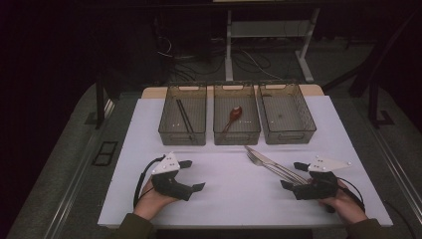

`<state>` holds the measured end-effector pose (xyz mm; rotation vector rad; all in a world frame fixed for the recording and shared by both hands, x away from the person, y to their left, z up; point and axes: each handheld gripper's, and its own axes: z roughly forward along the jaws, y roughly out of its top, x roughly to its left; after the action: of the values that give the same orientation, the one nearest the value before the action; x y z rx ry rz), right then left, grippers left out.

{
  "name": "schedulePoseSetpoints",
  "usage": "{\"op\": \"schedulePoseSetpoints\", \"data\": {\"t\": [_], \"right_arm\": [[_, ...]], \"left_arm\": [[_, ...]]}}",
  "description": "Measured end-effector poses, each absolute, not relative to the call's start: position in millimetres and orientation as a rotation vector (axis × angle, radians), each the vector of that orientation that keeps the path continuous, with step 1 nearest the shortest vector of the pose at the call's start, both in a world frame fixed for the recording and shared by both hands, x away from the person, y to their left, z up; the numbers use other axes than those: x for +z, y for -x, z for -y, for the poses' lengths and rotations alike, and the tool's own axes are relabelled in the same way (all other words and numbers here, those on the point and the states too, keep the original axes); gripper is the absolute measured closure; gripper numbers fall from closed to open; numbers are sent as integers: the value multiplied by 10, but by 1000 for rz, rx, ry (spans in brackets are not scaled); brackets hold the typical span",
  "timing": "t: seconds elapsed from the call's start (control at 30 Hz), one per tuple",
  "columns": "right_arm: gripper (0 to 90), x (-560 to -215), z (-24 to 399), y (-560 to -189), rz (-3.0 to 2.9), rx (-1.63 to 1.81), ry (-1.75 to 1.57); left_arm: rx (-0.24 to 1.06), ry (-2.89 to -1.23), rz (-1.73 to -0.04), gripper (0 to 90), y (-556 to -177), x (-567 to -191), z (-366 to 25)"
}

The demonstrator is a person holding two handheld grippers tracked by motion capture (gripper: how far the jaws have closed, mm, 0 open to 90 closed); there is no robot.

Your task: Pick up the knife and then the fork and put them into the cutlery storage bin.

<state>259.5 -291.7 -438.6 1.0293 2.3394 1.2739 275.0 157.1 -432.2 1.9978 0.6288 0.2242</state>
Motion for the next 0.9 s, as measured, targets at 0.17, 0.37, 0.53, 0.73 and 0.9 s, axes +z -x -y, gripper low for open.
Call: {"op": "schedulePoseSetpoints", "data": {"t": [0.17,0.37,0.53,0.73,0.9], "right_arm": [[164,-4369,2950,-2620,-2324,1284,-1073],[164,-4357,2944,-2635,-2338,1247,-1092],[164,-4323,2941,-2665,-2352,1224,-1115],[164,-4303,2940,-2697,-2374,1190,-1072],[127,-4285,2937,-2739,-2413,1175,-1081]], "left_arm": [[235,-2002,-658,0,-2717,-4361,-1621],[232,-2019,-646,0,-2717,-4375,-1584],[223,-2034,-641,0,-2719,-4384,-1571],[218,-2037,-648,0,-2727,-4378,-1582],[206,-2029,-654,0,-2727,-4388,-1570]]}}
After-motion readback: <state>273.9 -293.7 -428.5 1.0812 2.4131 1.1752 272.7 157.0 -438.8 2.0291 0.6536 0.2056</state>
